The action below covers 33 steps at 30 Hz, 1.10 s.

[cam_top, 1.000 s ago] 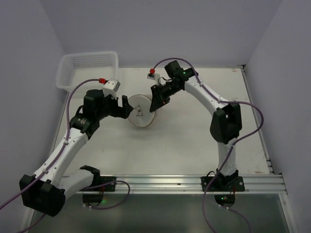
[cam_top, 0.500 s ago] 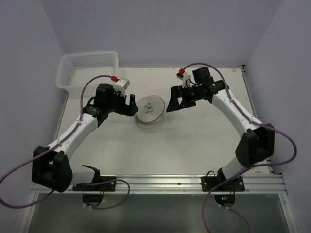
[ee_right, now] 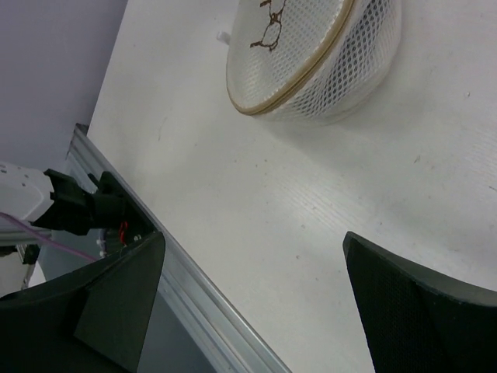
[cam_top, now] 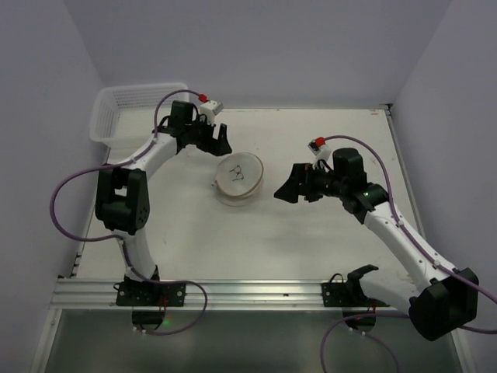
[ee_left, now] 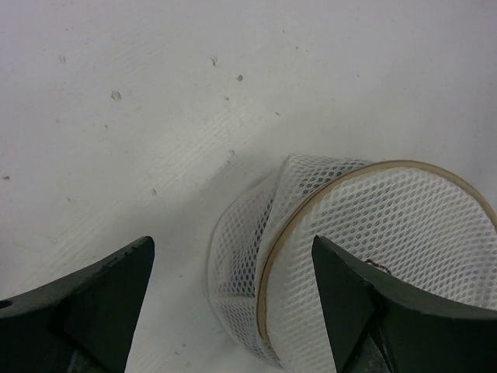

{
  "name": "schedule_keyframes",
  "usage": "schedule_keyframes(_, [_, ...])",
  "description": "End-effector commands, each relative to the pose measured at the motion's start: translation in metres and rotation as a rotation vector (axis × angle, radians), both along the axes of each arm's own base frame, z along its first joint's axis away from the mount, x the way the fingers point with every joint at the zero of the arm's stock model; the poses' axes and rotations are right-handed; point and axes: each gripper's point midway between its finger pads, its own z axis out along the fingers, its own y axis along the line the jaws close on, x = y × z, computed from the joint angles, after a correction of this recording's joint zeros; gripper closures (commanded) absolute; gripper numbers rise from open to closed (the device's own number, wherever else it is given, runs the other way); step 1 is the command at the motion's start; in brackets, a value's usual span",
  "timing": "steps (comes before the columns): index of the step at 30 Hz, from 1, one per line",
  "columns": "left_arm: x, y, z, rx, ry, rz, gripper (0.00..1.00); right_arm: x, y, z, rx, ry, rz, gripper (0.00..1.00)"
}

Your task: Unzip the laundry bag and remove the bra

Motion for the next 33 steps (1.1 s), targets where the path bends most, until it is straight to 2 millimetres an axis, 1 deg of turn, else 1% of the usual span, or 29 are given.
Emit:
schedule_keyframes(1, [-0.011,-0.005,0.005,-0.056,0.044,-0.15,0.14,-0.003,0.001,0.023,0.061,-0.086,-0.011,0.01])
schedule_keyframes(2, [-0.012,-0.006,0.005,-0.06,0.043,-0.178,0.14,-0.007,-0.001,0.024,0.064,-0.094,-0.013,0.01])
schedule_keyframes(3, [-0.015,-0.006,-0.004,-0.058,0.071,-0.19,0.14,-0.008,-0.002,0.024,0.065,-0.096,-0.016,0.01])
schedule_keyframes(7, [-0.029,0.0,-0.025,-0.076,0.16,-0.224,0.16,-0.013,-0.004,0.023,0.076,-0.101,-0.019,0.01])
schedule_keyframes(11, [-0.041,-0.004,-0.029,-0.131,0.209,-0.26,0.19,-0.017,-0.003,0.02,0.084,-0.095,-0.007,0.01])
schedule_keyframes(12, [-0.043,-0.006,-0.028,-0.14,0.211,-0.267,0.21,-0.018,-0.002,0.021,0.088,-0.095,-0.001,0.01])
schedule_keyframes(14, [-0.052,-0.007,-0.031,-0.16,0.236,-0.278,0.26,-0.019,-0.002,0.018,0.087,-0.093,0.002,0.01])
schedule_keyframes(15, [-0.055,-0.008,-0.03,-0.162,0.238,-0.28,0.3,-0.019,-0.001,0.019,0.089,-0.094,0.005,0.01])
schedule_keyframes(16, [-0.062,-0.008,-0.035,-0.17,0.258,-0.285,0.33,-0.02,-0.001,0.018,0.09,-0.093,0.007,0.01])
schedule_keyframes(17, [-0.064,-0.009,-0.035,-0.178,0.268,-0.28,0.36,-0.02,0.0,0.019,0.095,-0.093,0.012,0.01])
schedule_keyframes(18, [-0.067,-0.01,-0.033,-0.189,0.266,-0.274,0.4,-0.02,0.0,0.019,0.097,-0.094,0.015,0.01])
schedule_keyframes(19, [-0.064,-0.012,-0.03,-0.209,0.231,-0.274,0.45,-0.02,0.0,0.018,0.098,-0.094,0.018,0.01])
schedule_keyframes(20, [-0.077,-0.013,-0.038,-0.241,0.287,-0.26,0.5,-0.02,0.001,0.018,0.098,-0.093,0.021,0.01])
schedule_keyframes(21, [-0.08,-0.014,-0.035,-0.254,0.286,-0.252,0.55,-0.02,0.001,0.018,0.099,-0.095,0.024,0.01])
schedule_keyframes(22, [-0.078,-0.015,-0.036,-0.266,0.271,-0.242,0.7,-0.019,0.002,0.018,0.101,-0.097,0.026,0.01])
schedule_keyframes(23, [-0.089,-0.015,-0.043,-0.286,0.334,-0.209,0.78,-0.02,0.002,0.019,0.105,-0.101,0.028,0.01])
schedule_keyframes(24, [-0.092,-0.015,-0.04,-0.297,0.337,-0.195,0.87,-0.019,0.002,0.02,0.106,-0.107,0.025,0.01])
schedule_keyframes(25, [-0.089,-0.014,-0.041,-0.299,0.319,-0.173,1.0,-0.018,0.002,0.02,0.104,-0.109,0.016,0.01])
schedule_keyframes(26, [-0.092,-0.015,-0.037,-0.324,0.35,-0.134,1.0,-0.017,0.002,0.021,0.106,-0.118,0.006,0.01])
schedule_keyframes(27, [-0.103,-0.015,-0.036,-0.34,0.368,-0.111,1.0,-0.018,0.004,0.022,0.107,-0.125,0.003,0.01])
schedule_keyframes(28, [-0.097,-0.017,-0.031,-0.351,0.325,-0.084,1.0,-0.012,0.001,0.02,0.089,-0.133,-0.046,0.01])
schedule_keyframes(29, [-0.102,-0.02,-0.025,-0.39,0.375,-0.024,1.0,-0.009,0.001,0.022,0.09,-0.143,-0.077,0.01])
schedule_keyframes(30, [-0.11,-0.022,-0.017,-0.413,0.355,0.001,1.0,-0.013,0.009,0.023,0.084,-0.161,-0.069,0.01])
schedule_keyframes(31, [-0.11,-0.03,-0.01,-0.433,0.322,0.013,1.0,-0.012,0.011,0.024,0.072,-0.181,-0.087,0.01])
schedule_keyframes(32, [-0.108,-0.03,-0.007,-0.451,0.347,0.11,1.0,-0.003,0.009,0.024,0.046,-0.218,-0.151,0.01])
schedule_keyframes(33, [-0.11,-0.031,0.006,-0.475,0.328,0.148,1.0,-0.009,0.02,0.023,0.044,-0.225,-0.132,0.01])
